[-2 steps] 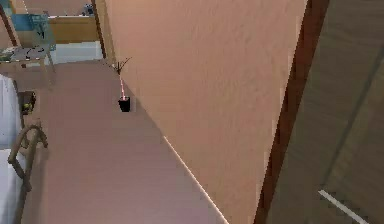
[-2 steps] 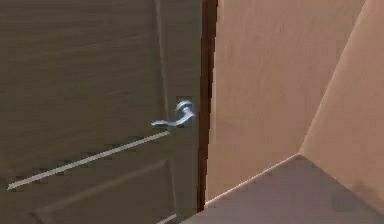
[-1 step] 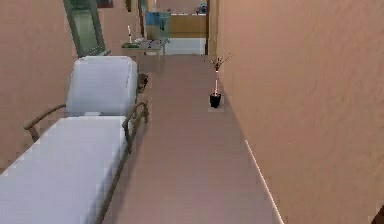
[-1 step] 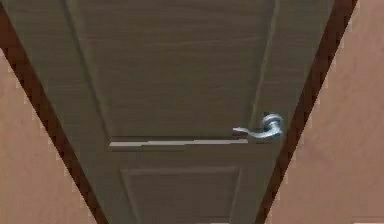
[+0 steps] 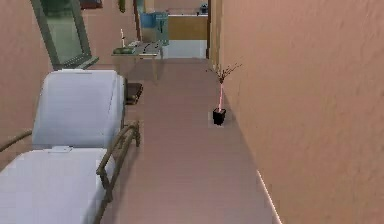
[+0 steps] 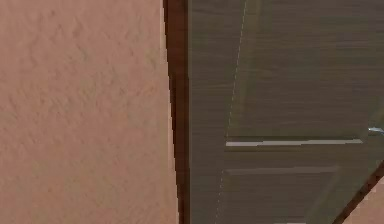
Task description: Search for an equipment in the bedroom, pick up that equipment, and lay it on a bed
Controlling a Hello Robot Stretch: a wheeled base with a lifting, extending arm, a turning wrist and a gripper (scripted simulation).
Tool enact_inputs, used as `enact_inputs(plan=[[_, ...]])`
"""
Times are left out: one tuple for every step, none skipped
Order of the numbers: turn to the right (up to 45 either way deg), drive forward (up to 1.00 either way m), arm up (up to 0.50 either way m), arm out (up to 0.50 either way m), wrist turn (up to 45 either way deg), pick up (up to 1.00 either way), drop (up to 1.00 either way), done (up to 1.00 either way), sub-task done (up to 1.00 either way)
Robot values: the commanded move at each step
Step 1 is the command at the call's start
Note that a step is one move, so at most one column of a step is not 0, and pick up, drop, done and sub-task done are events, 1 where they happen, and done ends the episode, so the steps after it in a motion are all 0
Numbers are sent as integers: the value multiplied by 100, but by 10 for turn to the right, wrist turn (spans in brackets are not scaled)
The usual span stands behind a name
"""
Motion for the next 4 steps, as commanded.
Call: enact_inputs(plan=[[-90, 0, 0, 0, 0, 0, 0, 0, 0], [0, 100, 0, 0, 0, 0, 0, 0, 0], [0, 100, 0, 0, 0, 0, 0, 0, 0], [0, 50, 0, 0, 0, 0, 0, 0, 0]])
